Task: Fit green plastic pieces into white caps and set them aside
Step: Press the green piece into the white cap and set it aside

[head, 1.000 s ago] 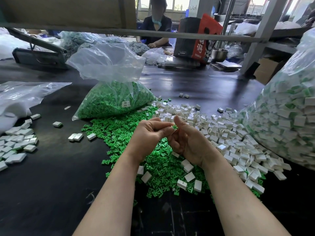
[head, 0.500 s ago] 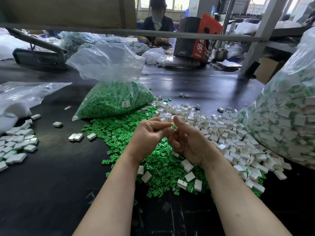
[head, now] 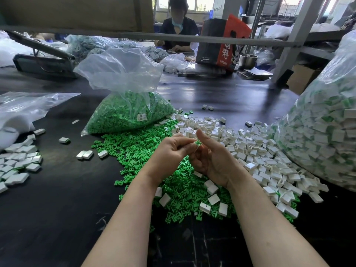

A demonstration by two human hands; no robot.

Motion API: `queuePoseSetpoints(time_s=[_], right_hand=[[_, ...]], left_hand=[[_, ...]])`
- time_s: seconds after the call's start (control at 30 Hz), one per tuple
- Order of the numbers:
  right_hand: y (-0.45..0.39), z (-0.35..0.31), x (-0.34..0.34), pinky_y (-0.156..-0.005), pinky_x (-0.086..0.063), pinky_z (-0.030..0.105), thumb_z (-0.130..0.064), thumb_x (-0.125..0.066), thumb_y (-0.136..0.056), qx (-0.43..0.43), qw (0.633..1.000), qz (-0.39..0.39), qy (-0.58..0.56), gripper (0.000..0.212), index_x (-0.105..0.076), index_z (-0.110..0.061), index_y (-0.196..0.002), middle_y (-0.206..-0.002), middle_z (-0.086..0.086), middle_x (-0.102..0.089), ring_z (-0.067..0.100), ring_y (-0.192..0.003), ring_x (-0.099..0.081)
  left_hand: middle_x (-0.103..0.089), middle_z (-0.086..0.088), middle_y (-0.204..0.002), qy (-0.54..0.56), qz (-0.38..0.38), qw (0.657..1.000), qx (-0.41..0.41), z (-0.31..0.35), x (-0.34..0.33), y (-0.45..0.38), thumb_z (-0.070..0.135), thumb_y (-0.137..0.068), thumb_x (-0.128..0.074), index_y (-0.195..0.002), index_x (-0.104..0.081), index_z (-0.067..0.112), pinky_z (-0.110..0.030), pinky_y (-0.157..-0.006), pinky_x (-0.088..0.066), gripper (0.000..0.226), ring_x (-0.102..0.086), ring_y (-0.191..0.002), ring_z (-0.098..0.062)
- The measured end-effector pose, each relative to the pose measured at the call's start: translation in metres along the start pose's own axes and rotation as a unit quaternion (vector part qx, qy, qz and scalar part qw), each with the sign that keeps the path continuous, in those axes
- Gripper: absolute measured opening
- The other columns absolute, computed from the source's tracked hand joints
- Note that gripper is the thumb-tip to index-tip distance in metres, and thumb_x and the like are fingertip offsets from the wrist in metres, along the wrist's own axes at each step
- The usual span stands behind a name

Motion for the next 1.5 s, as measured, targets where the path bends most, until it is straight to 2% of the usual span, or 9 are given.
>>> queuePoseSetpoints(time_s=[0.3,0.37,0.6,0.73,0.9,1.0,1.2,1.3,1.5], right_hand=[[0.0003,0.0006,0.0016,-0.045,-0.031,0.018,-0.061,-0.058,-0.083,-0.001,1.0,-0.002,-0.014,0.044,-0.065,-0.02,-0.071,-0.061,-0.003,-0.054,0.009,-0.048,-0.043],[0.0005,0.0001,0.0019,-0.046,-0.03,0.019,-0.059,-0.059,-0.083,0.003,1.0,-0.004,-0.018,0.042,-0.066,-0.02,-0.073,-0.06,-0.003,-0.053,0.009,-0.048,-0.043],[0.002,-0.0016,0.0002,-0.046,-0.028,0.019,-0.053,-0.062,-0.084,0.005,1.0,-0.002,-0.02,0.033,-0.068,-0.022,-0.073,-0.062,-0.003,-0.05,0.009,-0.049,-0.041],[0.0007,0.001,-0.0002,-0.047,-0.025,0.021,-0.049,-0.059,-0.086,-0.009,1.0,0.026,0.014,0.032,-0.059,-0.018,-0.081,-0.062,-0.002,-0.05,0.009,-0.049,-0.038],[0.0012,0.001,-0.001,-0.047,-0.028,0.02,-0.059,-0.051,-0.087,0.0,1.0,0.004,0.005,0.043,-0.06,-0.018,-0.078,-0.061,-0.004,-0.053,0.009,-0.049,-0.041],[0.0012,0.0008,0.0,-0.048,-0.027,0.022,-0.062,-0.044,-0.088,-0.004,1.0,-0.005,-0.004,0.05,-0.06,-0.019,-0.068,-0.058,-0.003,-0.054,0.01,-0.048,-0.043],[0.0005,0.0019,0.0009,-0.048,-0.027,0.023,-0.059,-0.042,-0.091,-0.011,1.0,-0.014,-0.014,0.052,-0.06,-0.016,-0.07,-0.062,0.001,-0.054,0.011,-0.049,-0.043],[0.0001,0.0016,0.0003,-0.048,-0.026,0.024,-0.06,-0.044,-0.089,-0.011,1.0,-0.017,-0.001,0.054,-0.063,-0.014,-0.069,-0.062,0.003,-0.051,0.012,-0.05,-0.043],[-0.0004,0.0006,-0.0001,-0.042,-0.027,0.021,-0.042,-0.054,-0.089,0.016,1.0,-0.011,-0.022,0.033,-0.062,-0.016,-0.071,-0.064,0.002,-0.055,0.011,-0.047,-0.045]], left_hand=[[-0.057,0.006,-0.099,-0.001,0.008,1.0,-0.018,0.0006,-0.0002,0.0006,0.007,-0.092,-0.062,-0.1,-0.074,0.01,0.005,-0.076,-0.036,0.014,-0.05,-0.082,0.029],[-0.056,0.008,-0.094,0.003,0.009,1.0,-0.017,0.0005,0.0004,0.0007,0.006,-0.092,-0.063,-0.097,-0.074,0.014,0.004,-0.077,-0.037,0.015,-0.051,-0.081,0.026],[-0.052,0.009,-0.083,-0.013,0.005,1.0,-0.013,0.0022,0.0011,0.0016,0.007,-0.092,-0.063,-0.102,-0.074,0.004,-0.007,-0.085,-0.042,0.015,-0.055,-0.079,0.01],[-0.05,0.013,-0.077,-0.013,-0.005,1.0,-0.015,0.006,-0.0007,0.0022,0.004,-0.092,-0.062,-0.086,-0.074,0.014,-0.019,-0.085,-0.048,0.016,-0.054,-0.077,0.002],[-0.054,0.024,-0.074,0.006,-0.003,1.0,-0.006,0.0043,-0.0007,0.0017,0.008,-0.092,-0.063,-0.095,-0.075,0.01,-0.018,-0.094,-0.047,0.013,-0.056,-0.082,0.005],[-0.058,0.013,-0.084,0.004,0.002,1.0,-0.01,0.0035,-0.0014,0.0013,0.009,-0.092,-0.064,-0.098,-0.076,0.009,-0.021,-0.096,-0.047,0.014,-0.059,-0.086,0.0],[-0.071,-0.005,-0.09,0.016,0.012,1.0,-0.01,0.0012,0.0001,0.0005,0.009,-0.092,-0.064,-0.095,-0.075,0.01,-0.024,-0.088,-0.052,0.012,-0.066,-0.088,-0.011],[-0.074,-0.001,-0.086,0.03,0.015,0.999,-0.005,-0.0017,0.0017,-0.0002,0.01,-0.092,-0.064,-0.091,-0.075,0.016,-0.023,-0.084,-0.053,0.013,-0.068,-0.085,-0.01],[-0.073,-0.001,-0.084,0.041,0.009,0.999,-0.006,-0.0037,0.0025,0.0,0.012,-0.092,-0.064,-0.091,-0.076,0.017,-0.025,-0.084,-0.052,0.014,-0.069,-0.085,-0.013]])
Point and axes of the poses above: each hand's wrist, its own y-axis away from the middle knuckle, its own x-axis out of the back of the hand, z = x × y, the point moved 4 cm from there along -y, towards the middle knuckle
